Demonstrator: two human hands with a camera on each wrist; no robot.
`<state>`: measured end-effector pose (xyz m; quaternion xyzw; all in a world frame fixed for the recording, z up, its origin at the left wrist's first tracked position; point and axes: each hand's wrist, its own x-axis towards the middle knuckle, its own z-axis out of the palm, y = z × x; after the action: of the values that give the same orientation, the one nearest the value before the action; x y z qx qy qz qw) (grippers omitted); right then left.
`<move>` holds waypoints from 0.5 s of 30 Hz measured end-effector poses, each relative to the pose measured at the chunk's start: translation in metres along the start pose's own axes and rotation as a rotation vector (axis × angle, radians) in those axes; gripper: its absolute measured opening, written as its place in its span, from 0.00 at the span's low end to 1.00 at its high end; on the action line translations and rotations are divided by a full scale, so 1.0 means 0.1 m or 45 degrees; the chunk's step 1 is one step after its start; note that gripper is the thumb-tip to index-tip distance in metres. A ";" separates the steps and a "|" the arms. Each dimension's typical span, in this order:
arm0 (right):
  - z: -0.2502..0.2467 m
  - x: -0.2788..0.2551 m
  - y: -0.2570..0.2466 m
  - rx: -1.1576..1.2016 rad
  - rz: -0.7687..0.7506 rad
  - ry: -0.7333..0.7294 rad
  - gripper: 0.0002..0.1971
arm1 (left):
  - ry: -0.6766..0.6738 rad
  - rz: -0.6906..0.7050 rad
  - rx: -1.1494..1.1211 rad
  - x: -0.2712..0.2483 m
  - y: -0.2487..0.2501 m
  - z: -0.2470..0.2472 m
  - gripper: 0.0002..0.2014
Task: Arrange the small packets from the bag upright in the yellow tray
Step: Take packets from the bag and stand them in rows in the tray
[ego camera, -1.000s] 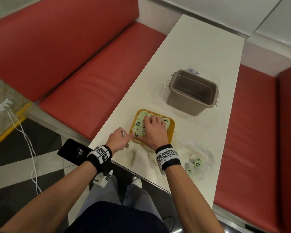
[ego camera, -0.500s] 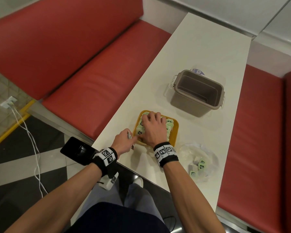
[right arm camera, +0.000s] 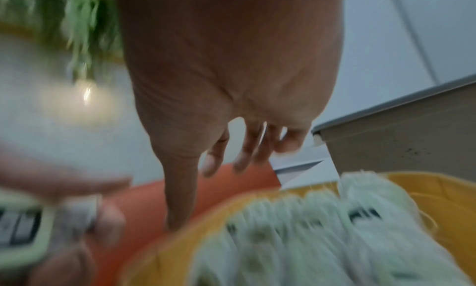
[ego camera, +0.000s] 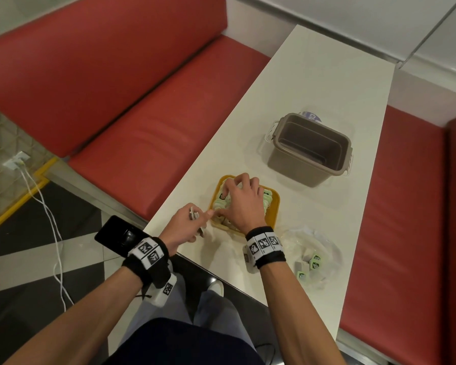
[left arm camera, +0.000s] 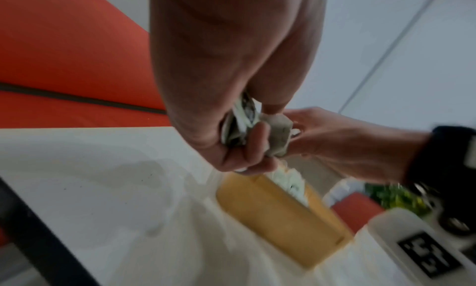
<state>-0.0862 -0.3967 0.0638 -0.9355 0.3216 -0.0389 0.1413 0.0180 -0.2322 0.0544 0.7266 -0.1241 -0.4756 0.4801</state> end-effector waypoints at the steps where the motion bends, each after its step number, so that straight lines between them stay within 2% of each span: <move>1: -0.08 -0.02 0.01 0.171 -0.015 -0.016 0.22 | -0.033 0.017 -0.105 -0.07 0.04 -0.02 0.19; 4: -0.31 -0.11 -0.01 0.720 -0.130 -0.032 0.08 | -0.174 0.089 -0.230 -0.25 0.17 -0.08 0.19; 8: -0.56 -0.31 -0.08 0.876 -0.253 -0.184 0.08 | -0.392 0.236 -0.198 -0.40 0.32 -0.09 0.21; 10: -0.61 -0.42 -0.10 0.921 -0.163 -0.158 0.05 | -0.390 0.320 -0.254 -0.41 0.37 -0.09 0.17; 12: -0.63 -0.53 -0.13 1.087 -0.014 -0.137 0.03 | -0.284 0.368 -0.327 -0.40 0.39 -0.07 0.13; 15: -0.61 -0.67 -0.21 1.300 0.231 -0.124 0.19 | -0.160 0.407 -0.488 -0.39 0.40 -0.02 0.10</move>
<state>-0.1366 -0.3546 0.1296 -0.7166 0.3343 -0.1350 0.5971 0.0107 -0.2259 0.1093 0.5625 -0.1744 -0.4527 0.6695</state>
